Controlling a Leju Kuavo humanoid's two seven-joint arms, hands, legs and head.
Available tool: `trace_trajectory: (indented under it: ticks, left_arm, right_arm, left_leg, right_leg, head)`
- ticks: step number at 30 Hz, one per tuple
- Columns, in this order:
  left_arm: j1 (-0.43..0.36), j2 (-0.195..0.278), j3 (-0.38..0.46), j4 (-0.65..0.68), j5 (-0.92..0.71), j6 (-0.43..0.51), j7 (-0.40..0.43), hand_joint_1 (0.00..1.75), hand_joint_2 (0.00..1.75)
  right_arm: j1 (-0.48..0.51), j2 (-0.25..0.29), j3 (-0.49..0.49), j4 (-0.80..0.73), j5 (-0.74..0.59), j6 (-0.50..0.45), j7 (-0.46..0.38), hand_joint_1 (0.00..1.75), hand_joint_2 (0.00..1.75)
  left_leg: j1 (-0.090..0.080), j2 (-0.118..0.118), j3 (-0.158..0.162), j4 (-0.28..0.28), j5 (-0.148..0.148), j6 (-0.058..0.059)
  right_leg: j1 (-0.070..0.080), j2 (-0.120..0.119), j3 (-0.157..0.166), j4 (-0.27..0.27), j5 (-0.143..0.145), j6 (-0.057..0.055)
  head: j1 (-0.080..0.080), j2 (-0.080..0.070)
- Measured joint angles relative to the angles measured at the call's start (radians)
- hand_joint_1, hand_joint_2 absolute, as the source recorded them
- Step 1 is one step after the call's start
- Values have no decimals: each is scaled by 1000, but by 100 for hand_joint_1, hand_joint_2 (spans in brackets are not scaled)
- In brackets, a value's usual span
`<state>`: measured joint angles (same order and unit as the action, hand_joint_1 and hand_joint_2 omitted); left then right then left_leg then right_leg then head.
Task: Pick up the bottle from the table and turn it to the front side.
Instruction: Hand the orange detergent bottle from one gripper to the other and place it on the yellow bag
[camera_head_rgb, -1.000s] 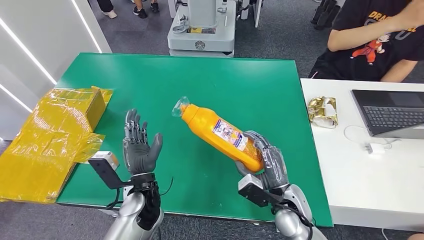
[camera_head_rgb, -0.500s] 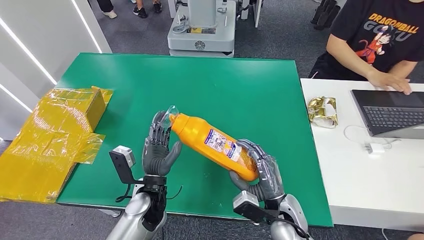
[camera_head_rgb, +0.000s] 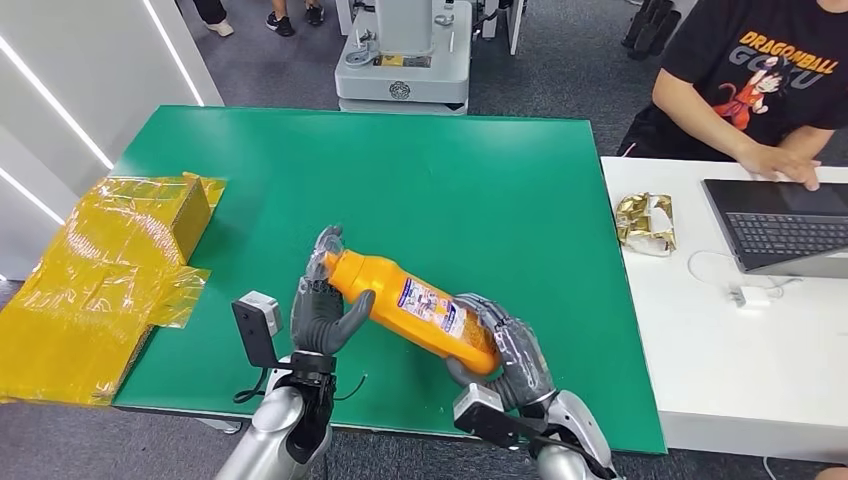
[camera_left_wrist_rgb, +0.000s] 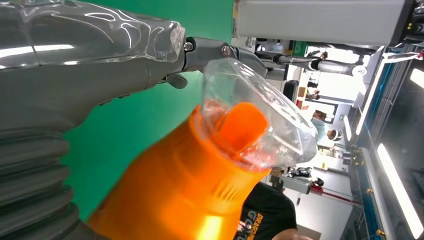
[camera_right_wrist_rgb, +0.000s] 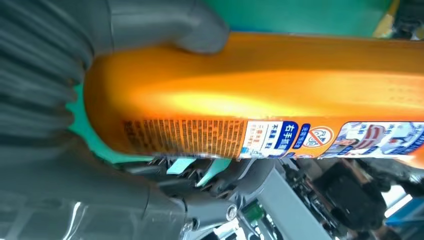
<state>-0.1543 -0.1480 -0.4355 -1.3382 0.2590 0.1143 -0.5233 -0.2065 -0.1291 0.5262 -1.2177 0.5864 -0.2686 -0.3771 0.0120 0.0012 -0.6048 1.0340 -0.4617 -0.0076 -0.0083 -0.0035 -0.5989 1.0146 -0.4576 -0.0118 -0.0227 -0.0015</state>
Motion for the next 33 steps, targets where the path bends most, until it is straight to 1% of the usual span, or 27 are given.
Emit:
trace_trajectory:
  ticks: [9,14,18,19,22,23,33]
  left_arm:
    - [8,-6,8,7,-9,-21,1,0,175]
    - [11,-8,9,8,-16,-33,4,0,175]
    - [13,-9,13,8,-21,-42,7,0,175]
    - [13,-10,14,8,-23,-43,9,7,175]
    - [14,-13,15,8,-34,-49,12,137,175]
    - [14,-14,16,8,-37,-50,12,174,175]
    - [13,-32,23,8,-56,-65,14,175,175]
  right_arm:
    - [8,2,0,-7,70,75,37,175,175]
    - [19,4,-2,-21,126,88,63,175,175]
    - [30,6,-8,-33,147,98,72,175,175]
    - [32,7,-9,-35,151,100,74,175,175]
    - [38,9,-15,-43,165,109,82,175,175]
    - [39,10,-17,-44,168,112,83,175,175]
    - [40,26,-37,-46,203,135,87,175,175]
  left_leg:
    - [0,0,0,0,0,0]
    - [0,0,0,0,0,0]
    - [0,0,0,0,0,0]
    - [0,0,0,0,0,0]
    - [0,0,0,0,0,0]
    - [0,0,0,0,0,0]
    - [0,0,0,0,0,0]
  right_leg:
    - [0,0,0,0,0,0]
    - [0,0,0,0,0,0]
    - [0,0,0,0,0,0]
    - [0,0,0,0,0,0]
    - [0,0,0,0,0,0]
    - [0,0,0,0,0,0]
    - [0,0,0,0,0,0]
  head:
    - [0,0]
    - [0,0]
    - [0,0]
    - [0,0]
    - [0,0]
    - [0,0]
    - [0,0]
